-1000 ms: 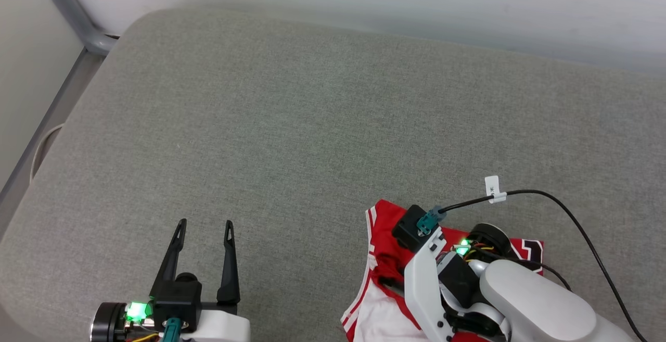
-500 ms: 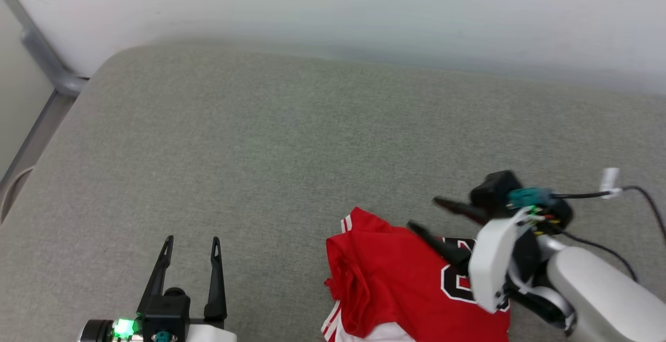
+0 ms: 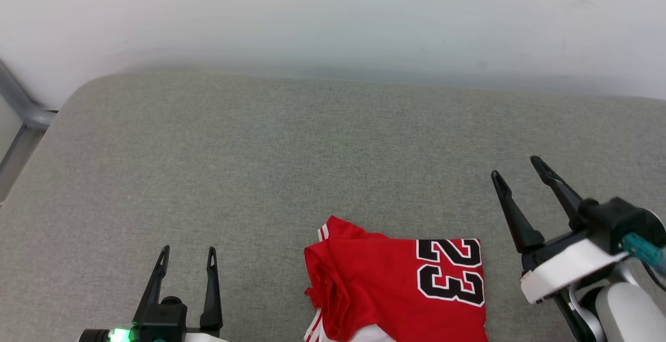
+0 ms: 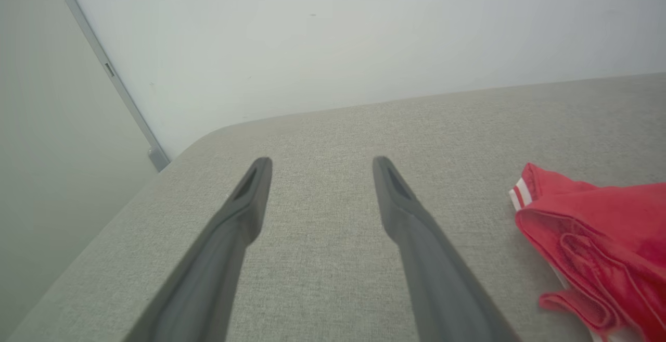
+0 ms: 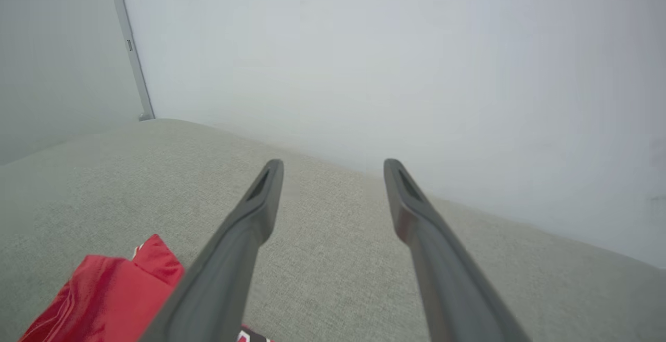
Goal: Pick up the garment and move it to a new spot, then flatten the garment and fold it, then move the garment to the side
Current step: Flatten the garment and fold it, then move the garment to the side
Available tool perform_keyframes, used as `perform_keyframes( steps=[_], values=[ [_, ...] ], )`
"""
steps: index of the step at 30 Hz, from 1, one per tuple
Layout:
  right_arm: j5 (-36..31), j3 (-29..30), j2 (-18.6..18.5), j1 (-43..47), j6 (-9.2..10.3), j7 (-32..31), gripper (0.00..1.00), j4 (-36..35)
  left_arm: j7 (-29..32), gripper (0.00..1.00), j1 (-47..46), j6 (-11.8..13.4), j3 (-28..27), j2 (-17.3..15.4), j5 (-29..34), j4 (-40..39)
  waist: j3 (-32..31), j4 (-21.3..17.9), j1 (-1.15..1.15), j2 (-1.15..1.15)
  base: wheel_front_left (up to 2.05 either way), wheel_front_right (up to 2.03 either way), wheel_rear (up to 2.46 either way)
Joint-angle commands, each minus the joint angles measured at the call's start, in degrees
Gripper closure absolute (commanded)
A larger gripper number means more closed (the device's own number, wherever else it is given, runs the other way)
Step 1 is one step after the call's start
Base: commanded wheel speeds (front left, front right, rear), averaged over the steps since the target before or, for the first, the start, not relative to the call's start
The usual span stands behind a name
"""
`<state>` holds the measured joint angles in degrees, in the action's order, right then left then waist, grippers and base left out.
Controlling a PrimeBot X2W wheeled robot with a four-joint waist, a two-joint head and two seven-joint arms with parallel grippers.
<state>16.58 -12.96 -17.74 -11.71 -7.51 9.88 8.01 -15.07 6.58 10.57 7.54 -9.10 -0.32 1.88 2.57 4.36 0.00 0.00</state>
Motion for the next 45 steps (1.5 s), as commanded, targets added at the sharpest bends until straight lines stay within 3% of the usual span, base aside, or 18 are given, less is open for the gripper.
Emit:
perform_keyframes(
  steps=[1,8,14,29,45],
  values=[
    [-1.52,1.43,1.16,1.55,0.06,1.09,0.0,-0.73,-0.11,0.0,0.38,-0.03,0.05,-0.36,-0.11,-0.14,-0.42,-0.41,0.0,0.0,0.0,0.0,0.0],
    [-7.91,9.93,8.17,8.39,0.06,4.77,0.0,-4.46,-0.11,0.0,1.41,0.05,0.07,-0.46,-0.18,-0.71,-1.57,-1.14,0.0,0.0,0.0,0.0,0.0],
    [-9.93,12.29,11.74,13.23,0.06,5.23,0.0,-6.35,-0.11,0.0,2.15,-0.25,0.41,-0.51,-0.15,-0.92,-2.62,-1.48,0.0,0.0,0.0,0.0,0.0],
    [-11.33,14.24,14.68,20.53,0.05,5.29,0.0,-9.95,-0.11,0.0,3.02,-0.27,0.56,-0.51,-0.32,-1.51,-3.33,-1.82,0.0,0.0,0.0,0.0,0.0],
    [-10.46,15.55,15.0,23.75,0.05,5.29,0.0,-11.41,-0.11,0.0,3.54,-0.87,0.58,-0.45,-0.71,-1.62,-3.49,-2.14,0.0,0.0,0.0,0.0,0.0]
  ],
)
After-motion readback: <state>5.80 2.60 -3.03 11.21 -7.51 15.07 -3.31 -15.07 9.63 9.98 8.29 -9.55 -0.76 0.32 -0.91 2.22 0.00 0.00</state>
